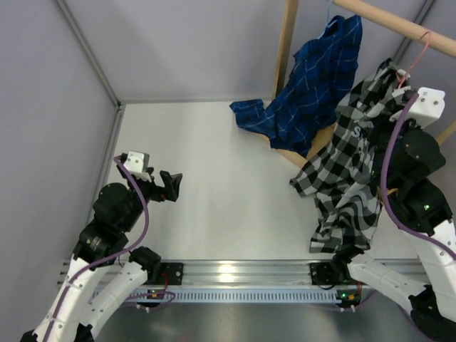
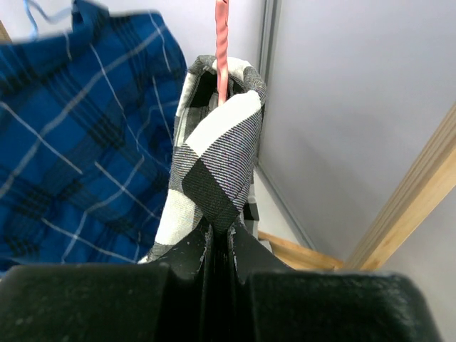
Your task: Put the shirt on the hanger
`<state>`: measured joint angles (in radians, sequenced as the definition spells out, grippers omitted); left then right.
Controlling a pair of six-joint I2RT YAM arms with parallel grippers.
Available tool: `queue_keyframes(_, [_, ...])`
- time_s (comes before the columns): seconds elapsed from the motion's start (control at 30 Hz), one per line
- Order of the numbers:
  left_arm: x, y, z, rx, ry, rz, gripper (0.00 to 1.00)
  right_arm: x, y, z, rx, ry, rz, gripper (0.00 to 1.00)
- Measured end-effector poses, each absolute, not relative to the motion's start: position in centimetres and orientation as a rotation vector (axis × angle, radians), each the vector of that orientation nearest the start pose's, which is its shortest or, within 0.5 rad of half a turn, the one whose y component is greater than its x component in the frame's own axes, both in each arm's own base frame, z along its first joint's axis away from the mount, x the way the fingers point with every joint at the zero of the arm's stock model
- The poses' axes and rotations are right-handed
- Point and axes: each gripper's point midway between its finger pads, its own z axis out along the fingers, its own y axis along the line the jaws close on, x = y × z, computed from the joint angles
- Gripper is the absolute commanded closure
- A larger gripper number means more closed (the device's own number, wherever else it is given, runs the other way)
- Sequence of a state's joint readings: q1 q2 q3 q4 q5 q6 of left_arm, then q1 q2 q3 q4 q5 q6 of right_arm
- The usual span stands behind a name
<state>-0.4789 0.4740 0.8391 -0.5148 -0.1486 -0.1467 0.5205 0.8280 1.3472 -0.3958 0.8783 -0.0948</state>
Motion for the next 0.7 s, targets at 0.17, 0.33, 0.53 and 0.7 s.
queue_keyframes(0.17, [21.5, -9.0, 30.0, 0.178, 1.721, -0.338, 0.02, 24.7, -1.7, 49.7, 0.279, 1.416, -0.273, 1.00])
queue_keyframes(0.33, [21.5, -9.0, 30.0, 0.179, 1.722, -0.340, 0.02, 24.8, -2.3, 51.8, 0.289, 1.389, -0.308, 1.00])
queue_keyframes(0.53, [21.5, -9.2, 29.9, 0.187, 1.725, -0.348, 0.02, 27.1, -3.8, 51.7, 0.331, 1.410, -0.429, 1.00])
queue_keyframes(0.7, [21.5, -9.3, 30.0, 0.192, 1.721, -0.355, 0.02, 28.6, -5.8, 50.0, 0.378, 1.449, -0.523, 1.00])
